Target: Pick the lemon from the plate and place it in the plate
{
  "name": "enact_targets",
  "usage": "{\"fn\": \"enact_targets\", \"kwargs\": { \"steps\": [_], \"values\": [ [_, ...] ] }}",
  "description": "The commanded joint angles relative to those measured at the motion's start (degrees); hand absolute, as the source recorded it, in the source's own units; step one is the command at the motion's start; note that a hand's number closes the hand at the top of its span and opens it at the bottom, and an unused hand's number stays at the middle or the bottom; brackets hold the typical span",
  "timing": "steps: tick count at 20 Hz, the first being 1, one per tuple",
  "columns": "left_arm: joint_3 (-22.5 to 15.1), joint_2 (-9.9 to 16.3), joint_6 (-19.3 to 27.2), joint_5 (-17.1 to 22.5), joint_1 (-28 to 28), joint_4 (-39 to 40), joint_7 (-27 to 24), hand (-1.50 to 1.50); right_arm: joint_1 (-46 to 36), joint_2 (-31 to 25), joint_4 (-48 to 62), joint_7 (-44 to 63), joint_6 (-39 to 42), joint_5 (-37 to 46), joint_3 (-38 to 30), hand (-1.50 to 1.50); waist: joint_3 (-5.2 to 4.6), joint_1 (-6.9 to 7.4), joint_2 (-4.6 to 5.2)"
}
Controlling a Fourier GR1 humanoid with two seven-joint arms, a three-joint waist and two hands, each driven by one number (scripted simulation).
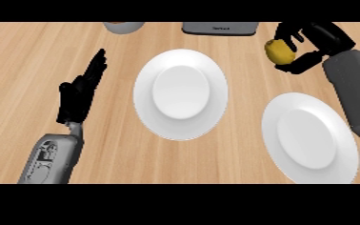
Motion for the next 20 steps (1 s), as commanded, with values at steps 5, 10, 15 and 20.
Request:
{"fn": "enact_targets", "kwargs": {
  "steps": [5, 10, 15, 20],
  "values": [
    [0.67, -0.29, 1.14, -0.71, 0.42, -0.23, 0.69, 0.0, -6.03, 8.86, -1.7, -1.21, 7.85, -3.36, 1.35, 1.5, -0.15, -1.65, -0.91],
    [2.51, 1.72, -0.83, 0.36, 1.92, -0.54, -0.86, 0.0, -6.37, 13.22, -5.35, 6.92, 13.35, -3.37, 3.94, 1.5, -0.18, -2.35, -1.11],
    [1.8, -0.03, 0.08, -0.28, 0.57, 0.14, 0.56, 0.0, -4.19, 21.11, -6.98, 9.73, 10.25, -2.1, 6.88, 1.5, -0.15, -2.16, -0.92],
    [1.5, 0.1, -0.45, -0.79, 1.09, -0.32, -0.2, 0.0, -2.95, 26.58, -8.24, 16.55, 6.41, -1.03, 13.25, 1.5, -0.15, -1.78, -0.91]
  ]
}}
